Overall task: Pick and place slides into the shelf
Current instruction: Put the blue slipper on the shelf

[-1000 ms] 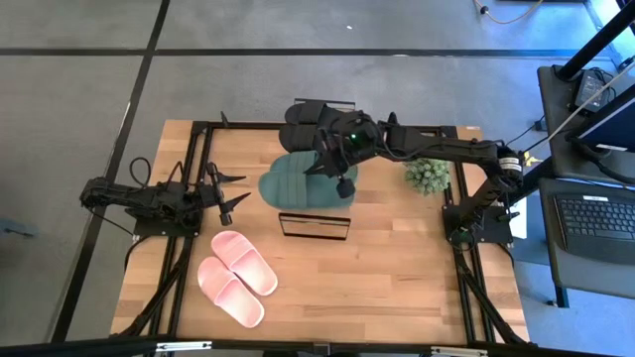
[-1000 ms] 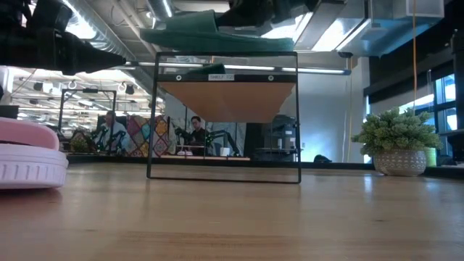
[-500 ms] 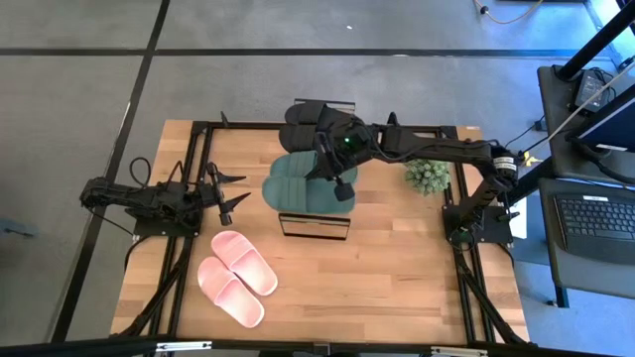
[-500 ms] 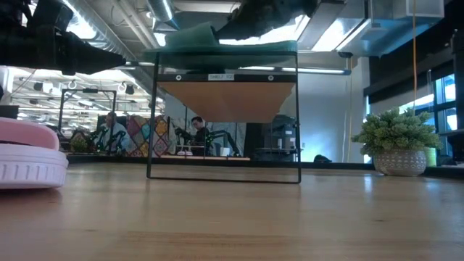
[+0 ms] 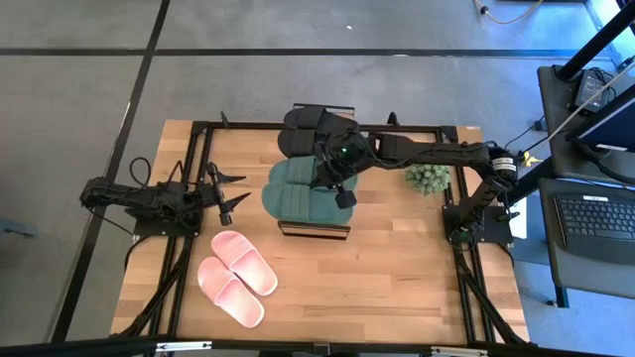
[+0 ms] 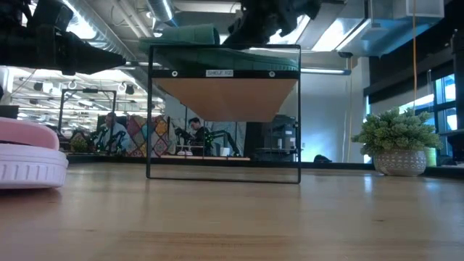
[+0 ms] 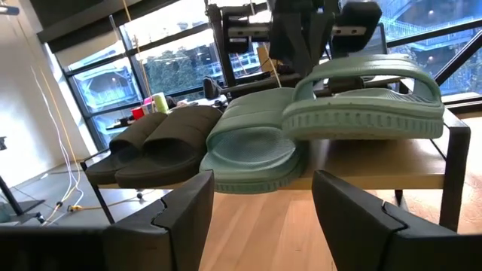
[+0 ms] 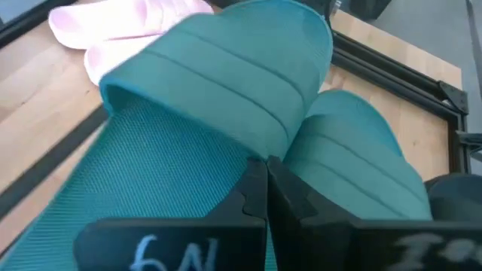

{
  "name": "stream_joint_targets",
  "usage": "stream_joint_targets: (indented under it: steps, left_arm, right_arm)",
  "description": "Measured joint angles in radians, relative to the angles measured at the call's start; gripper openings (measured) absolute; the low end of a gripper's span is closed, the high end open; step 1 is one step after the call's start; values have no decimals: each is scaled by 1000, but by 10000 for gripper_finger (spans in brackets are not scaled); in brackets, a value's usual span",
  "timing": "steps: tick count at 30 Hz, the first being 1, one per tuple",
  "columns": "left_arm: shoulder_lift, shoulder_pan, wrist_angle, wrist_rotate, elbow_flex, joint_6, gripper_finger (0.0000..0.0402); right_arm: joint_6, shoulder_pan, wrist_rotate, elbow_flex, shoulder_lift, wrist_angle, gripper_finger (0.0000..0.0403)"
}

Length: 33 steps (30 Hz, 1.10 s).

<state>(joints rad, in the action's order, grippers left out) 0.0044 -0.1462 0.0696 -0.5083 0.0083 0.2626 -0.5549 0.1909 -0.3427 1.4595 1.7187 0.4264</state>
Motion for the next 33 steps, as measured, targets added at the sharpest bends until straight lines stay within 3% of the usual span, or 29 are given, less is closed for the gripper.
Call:
stream_joint_targets:
  steps: [5, 18, 24, 33]
  left_arm:
    - [0, 0, 0, 0, 0, 0, 217]
    - [0, 0, 0, 0, 0, 0, 217]
    - [0, 0, 0, 0, 0, -1, 217]
    - [0, 0, 0, 0, 0, -1, 217]
  right_arm:
    - [-5, 0, 67, -35, 0, -45, 11]
    - [-20, 0, 90, -36, 2, -44, 60]
    - [-28, 0, 95, -36, 2, -38, 117]
    - [-30, -9, 201, -35, -5, -14, 192]
